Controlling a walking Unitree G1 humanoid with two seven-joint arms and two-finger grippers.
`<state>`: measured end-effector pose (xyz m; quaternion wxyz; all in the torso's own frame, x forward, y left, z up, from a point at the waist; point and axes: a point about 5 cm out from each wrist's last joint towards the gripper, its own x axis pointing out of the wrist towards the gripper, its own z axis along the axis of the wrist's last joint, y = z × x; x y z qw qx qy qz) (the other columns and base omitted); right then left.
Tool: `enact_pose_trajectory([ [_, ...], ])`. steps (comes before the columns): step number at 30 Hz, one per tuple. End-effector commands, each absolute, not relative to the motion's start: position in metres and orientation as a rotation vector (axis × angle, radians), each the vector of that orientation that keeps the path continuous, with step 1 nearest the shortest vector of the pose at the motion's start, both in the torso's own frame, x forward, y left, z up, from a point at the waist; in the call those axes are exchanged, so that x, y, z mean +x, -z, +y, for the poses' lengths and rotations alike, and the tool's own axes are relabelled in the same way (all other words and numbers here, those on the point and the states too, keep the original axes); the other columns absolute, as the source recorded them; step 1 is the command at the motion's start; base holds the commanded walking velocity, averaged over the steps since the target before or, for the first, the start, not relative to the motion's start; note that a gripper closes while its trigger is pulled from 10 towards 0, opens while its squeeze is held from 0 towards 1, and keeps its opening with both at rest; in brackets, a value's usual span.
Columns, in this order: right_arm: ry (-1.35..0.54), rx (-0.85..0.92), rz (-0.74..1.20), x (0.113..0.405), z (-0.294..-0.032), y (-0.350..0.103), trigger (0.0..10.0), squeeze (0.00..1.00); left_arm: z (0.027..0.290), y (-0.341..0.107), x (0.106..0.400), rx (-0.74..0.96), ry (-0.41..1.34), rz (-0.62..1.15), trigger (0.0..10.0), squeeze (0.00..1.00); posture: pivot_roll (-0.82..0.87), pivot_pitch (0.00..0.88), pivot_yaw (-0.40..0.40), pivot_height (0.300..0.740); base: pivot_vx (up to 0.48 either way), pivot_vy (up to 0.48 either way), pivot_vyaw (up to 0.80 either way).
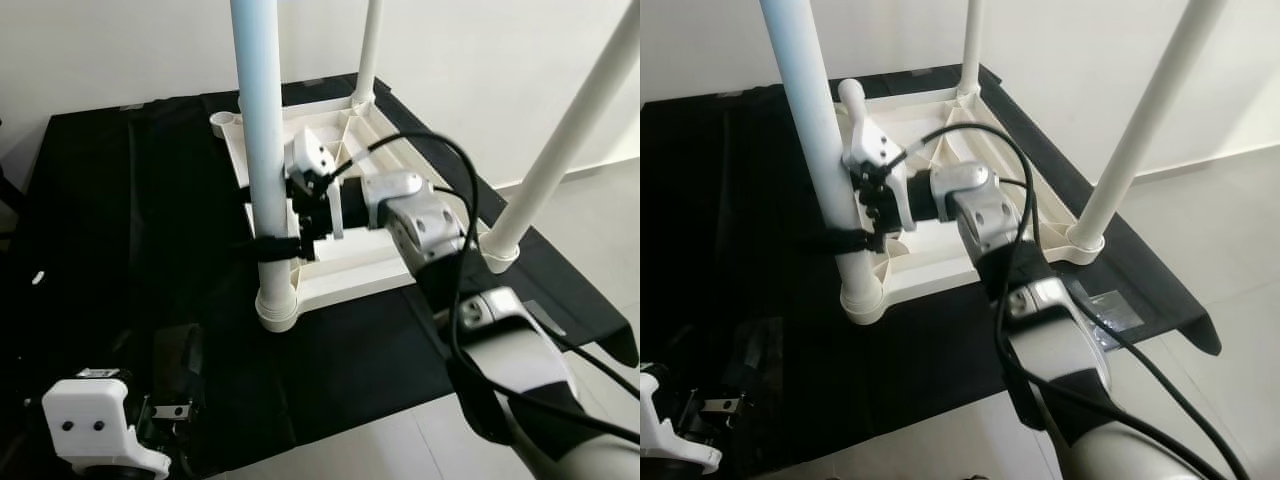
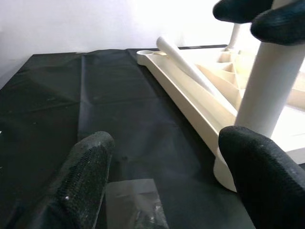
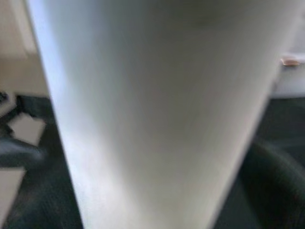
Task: Building children table
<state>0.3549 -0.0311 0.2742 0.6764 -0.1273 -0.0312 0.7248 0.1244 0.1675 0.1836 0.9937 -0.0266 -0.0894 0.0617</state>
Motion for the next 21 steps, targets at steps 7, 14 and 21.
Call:
enact_pose_trajectory([
  [7, -1.682, -0.253, -0.071, 0.357, -0.034, -0.272, 0.0, 0.00, 0.169, -0.183, 0.122, -0.045, -0.142, -0.164, 10.0, 0.00, 0.14, 0.175, -0.045, 0.740, 0.000, 0.000, 0.00],
  [14, -1.565, -0.213, -0.080, 0.362, -0.044, -0.264, 0.0, 0.00, 0.169, -0.183, 0.123, -0.048, -0.140, -0.166, 10.0, 0.00, 0.14, 0.172, -0.041, 0.740, 0.000, 0.000, 0.00],
  [21, -0.945, -0.125, -0.058, 0.350, -0.051, -0.224, 0.0, 0.00, 0.169, -0.183, 0.122, -0.045, -0.135, -0.165, 10.0, 0.00, 0.12, 0.175, -0.052, 0.740, 0.000, 0.000, 0.00],
])
